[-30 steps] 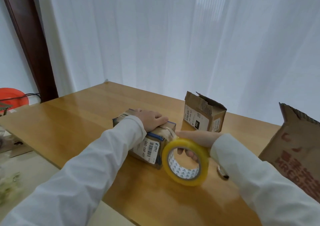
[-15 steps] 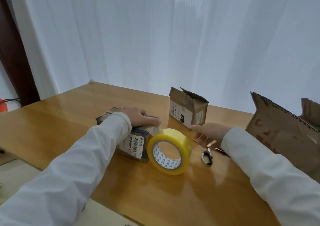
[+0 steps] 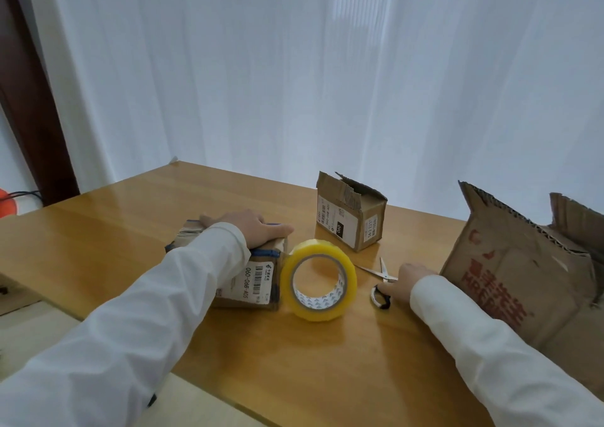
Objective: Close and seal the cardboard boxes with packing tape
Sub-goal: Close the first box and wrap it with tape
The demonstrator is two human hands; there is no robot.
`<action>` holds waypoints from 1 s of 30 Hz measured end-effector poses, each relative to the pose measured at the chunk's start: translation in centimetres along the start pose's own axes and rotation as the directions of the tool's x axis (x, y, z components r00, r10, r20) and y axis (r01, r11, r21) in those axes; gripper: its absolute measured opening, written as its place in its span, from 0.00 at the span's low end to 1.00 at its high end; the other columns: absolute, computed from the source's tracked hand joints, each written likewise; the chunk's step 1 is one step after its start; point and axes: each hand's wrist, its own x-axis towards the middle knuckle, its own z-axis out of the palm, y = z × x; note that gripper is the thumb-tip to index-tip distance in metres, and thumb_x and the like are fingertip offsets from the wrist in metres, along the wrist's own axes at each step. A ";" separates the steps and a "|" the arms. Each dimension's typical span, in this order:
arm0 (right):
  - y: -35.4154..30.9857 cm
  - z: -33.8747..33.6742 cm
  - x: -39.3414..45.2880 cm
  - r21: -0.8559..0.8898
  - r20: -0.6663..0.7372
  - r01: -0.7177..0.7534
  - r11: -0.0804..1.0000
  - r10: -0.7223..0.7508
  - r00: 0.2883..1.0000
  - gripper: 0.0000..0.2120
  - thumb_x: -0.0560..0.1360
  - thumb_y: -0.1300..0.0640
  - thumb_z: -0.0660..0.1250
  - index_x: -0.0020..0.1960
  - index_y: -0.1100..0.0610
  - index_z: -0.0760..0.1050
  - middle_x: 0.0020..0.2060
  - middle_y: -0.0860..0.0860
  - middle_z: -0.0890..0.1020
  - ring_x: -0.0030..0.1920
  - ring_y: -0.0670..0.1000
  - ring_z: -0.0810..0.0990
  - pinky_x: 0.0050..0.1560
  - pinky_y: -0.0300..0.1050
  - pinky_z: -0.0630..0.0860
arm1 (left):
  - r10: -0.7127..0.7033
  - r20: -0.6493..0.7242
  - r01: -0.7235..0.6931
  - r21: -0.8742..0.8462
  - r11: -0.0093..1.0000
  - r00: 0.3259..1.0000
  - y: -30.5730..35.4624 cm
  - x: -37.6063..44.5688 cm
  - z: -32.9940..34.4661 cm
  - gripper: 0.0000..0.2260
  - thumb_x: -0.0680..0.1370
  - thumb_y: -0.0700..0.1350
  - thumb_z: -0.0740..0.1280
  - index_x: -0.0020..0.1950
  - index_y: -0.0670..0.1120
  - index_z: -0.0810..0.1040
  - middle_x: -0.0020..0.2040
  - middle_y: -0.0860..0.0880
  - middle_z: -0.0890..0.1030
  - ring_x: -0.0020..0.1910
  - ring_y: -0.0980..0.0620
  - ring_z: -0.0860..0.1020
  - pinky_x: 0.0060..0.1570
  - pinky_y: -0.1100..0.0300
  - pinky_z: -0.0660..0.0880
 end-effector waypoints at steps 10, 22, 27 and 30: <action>0.7 0.5 -0.5 0.026 -0.097 0.011 1.000 -0.008 0.995 0.18 0.77 0.48 0.63 0.61 0.56 0.66 0.50 0.53 0.76 0.49 0.54 0.76 0.42 0.42 0.71 | -0.090 0.011 0.089 0.019 0.996 0.996 0.2 -0.6 0.3 0.35 0.69 0.77 0.47 0.45 0.52 0.80 0.40 0.51 0.82 0.44 0.48 0.78 0.65 0.37 0.57; -2.9 -7.2 -5.8 0.994 0.079 -0.106 -0.023 -0.523 0.849 0.16 0.74 0.48 0.68 0.51 0.61 0.77 0.38 0.55 0.82 0.34 0.49 0.79 0.29 0.36 0.76 | -0.220 -0.009 0.220 -0.008 0.976 0.976 0.6 -0.8 0.4 0.35 0.68 0.77 0.46 0.43 0.51 0.78 0.43 0.48 0.81 0.53 0.43 0.77 0.67 0.35 0.50; -3.5 -5.5 -7.9 0.964 0.260 -0.117 0.240 -0.742 0.618 0.50 0.37 0.40 0.84 0.54 0.53 0.69 0.43 0.57 0.79 0.40 0.54 0.80 0.36 0.42 0.79 | -0.222 -0.012 0.222 -0.009 0.975 0.975 0.6 -0.9 0.5 0.36 0.69 0.77 0.46 0.46 0.51 0.79 0.43 0.47 0.81 0.53 0.43 0.77 0.67 0.35 0.51; -3.3 -4.2 -8.1 0.956 0.294 -0.194 0.222 -0.757 0.584 0.56 0.36 0.39 0.83 0.60 0.53 0.68 0.43 0.57 0.79 0.42 0.55 0.81 0.38 0.44 0.80 | -0.221 -0.016 0.221 -0.013 0.975 0.975 0.6 -0.9 0.5 0.35 0.69 0.77 0.46 0.47 0.50 0.79 0.43 0.48 0.81 0.53 0.42 0.77 0.67 0.35 0.50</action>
